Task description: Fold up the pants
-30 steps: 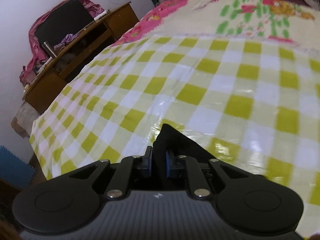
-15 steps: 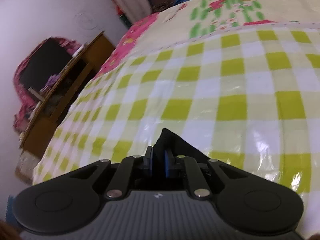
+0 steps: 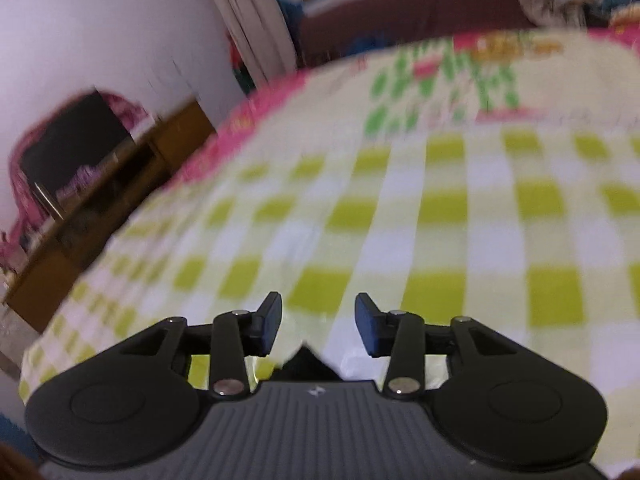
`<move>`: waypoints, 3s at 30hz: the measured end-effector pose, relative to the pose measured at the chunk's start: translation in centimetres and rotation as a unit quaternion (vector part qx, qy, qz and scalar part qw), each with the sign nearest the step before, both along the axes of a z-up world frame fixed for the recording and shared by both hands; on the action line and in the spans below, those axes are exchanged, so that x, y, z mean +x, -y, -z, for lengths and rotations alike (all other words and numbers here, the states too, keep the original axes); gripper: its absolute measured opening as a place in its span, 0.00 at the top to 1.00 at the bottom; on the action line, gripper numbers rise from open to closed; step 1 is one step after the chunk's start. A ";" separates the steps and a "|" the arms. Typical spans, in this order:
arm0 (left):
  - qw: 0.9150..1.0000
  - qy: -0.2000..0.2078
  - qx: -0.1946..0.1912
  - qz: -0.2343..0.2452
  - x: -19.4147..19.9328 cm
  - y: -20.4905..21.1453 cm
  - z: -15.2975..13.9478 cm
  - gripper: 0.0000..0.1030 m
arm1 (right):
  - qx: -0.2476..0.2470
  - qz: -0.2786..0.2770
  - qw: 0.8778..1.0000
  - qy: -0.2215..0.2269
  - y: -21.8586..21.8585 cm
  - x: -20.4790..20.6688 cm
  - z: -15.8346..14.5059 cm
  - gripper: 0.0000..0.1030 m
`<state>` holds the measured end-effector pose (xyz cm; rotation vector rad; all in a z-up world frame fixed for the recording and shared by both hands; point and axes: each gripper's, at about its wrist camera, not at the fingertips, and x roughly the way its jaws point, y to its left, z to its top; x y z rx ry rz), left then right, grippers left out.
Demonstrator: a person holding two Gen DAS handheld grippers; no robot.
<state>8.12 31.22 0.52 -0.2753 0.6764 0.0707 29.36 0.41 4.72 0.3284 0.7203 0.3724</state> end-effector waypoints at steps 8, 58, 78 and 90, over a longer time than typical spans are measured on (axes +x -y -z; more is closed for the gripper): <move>0.989 0.077 0.045 0.114 2.9 6.4 -3.3 0.42 | -0.068 -0.114 0.991 0.015 -3.5 -5.0 2.3 0.58; 0.953 -0.073 -0.014 0.295 3.1 22.6 2.4 0.15 | 0.111 0.083 0.969 -0.206 22.0 -15.3 7.6 0.73; 0.967 0.018 0.088 0.237 6.0 27.4 -3.2 0.16 | -0.039 0.103 0.994 -0.023 20.9 -16.5 1.9 0.61; 0.972 -0.024 0.117 0.204 7.5 28.4 0.0 0.06 | -0.061 0.103 0.991 -0.059 19.0 -16.5 4.4 0.61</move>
